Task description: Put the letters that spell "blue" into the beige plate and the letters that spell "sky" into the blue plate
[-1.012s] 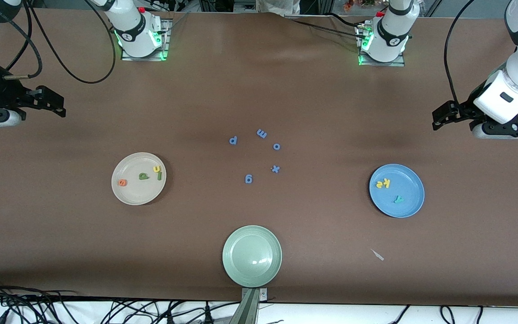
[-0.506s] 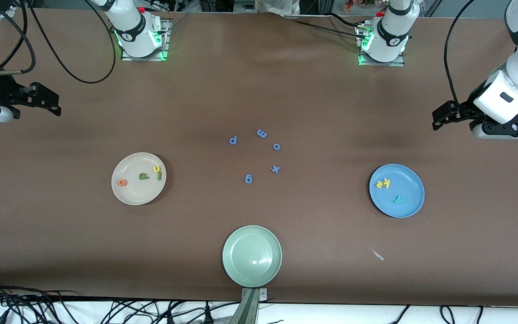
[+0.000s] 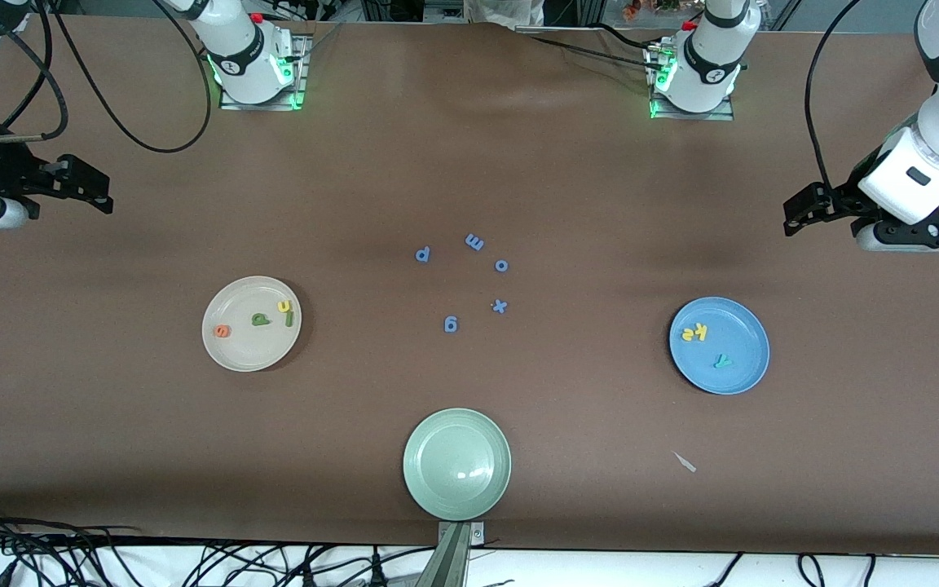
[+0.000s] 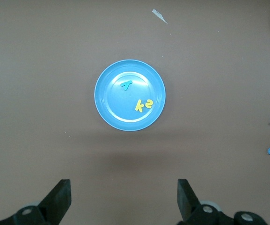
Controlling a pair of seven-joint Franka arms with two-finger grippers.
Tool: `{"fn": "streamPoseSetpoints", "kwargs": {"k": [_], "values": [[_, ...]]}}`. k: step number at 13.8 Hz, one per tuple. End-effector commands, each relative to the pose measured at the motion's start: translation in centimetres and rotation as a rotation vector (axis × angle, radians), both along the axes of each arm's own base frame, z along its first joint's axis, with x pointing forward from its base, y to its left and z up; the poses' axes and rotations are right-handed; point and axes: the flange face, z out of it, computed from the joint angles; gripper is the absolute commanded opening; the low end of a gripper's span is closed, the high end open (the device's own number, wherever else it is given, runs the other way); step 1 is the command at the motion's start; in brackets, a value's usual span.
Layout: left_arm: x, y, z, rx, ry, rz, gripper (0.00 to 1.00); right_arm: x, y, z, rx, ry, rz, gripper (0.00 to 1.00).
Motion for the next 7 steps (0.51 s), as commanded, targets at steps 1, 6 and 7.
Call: {"fn": "streamPoseSetpoints", "kwargs": {"k": [1, 6, 7], "values": [[-0.13, 0.03, 0.57, 0.015, 0.002, -0.003, 1.00, 0.27, 0.02, 0.67, -0.003, 0.002, 0.006, 1.00], [-0.15, 0.03, 0.56, 0.015, 0.003, -0.003, 1.00, 0.17, 0.36, 0.73, -0.003, 0.004, 0.013, 1.00], [-0.15, 0.03, 0.56, 0.015, 0.003, -0.003, 1.00, 0.15, 0.36, 0.64, -0.003, 0.007, 0.012, 1.00]]}}
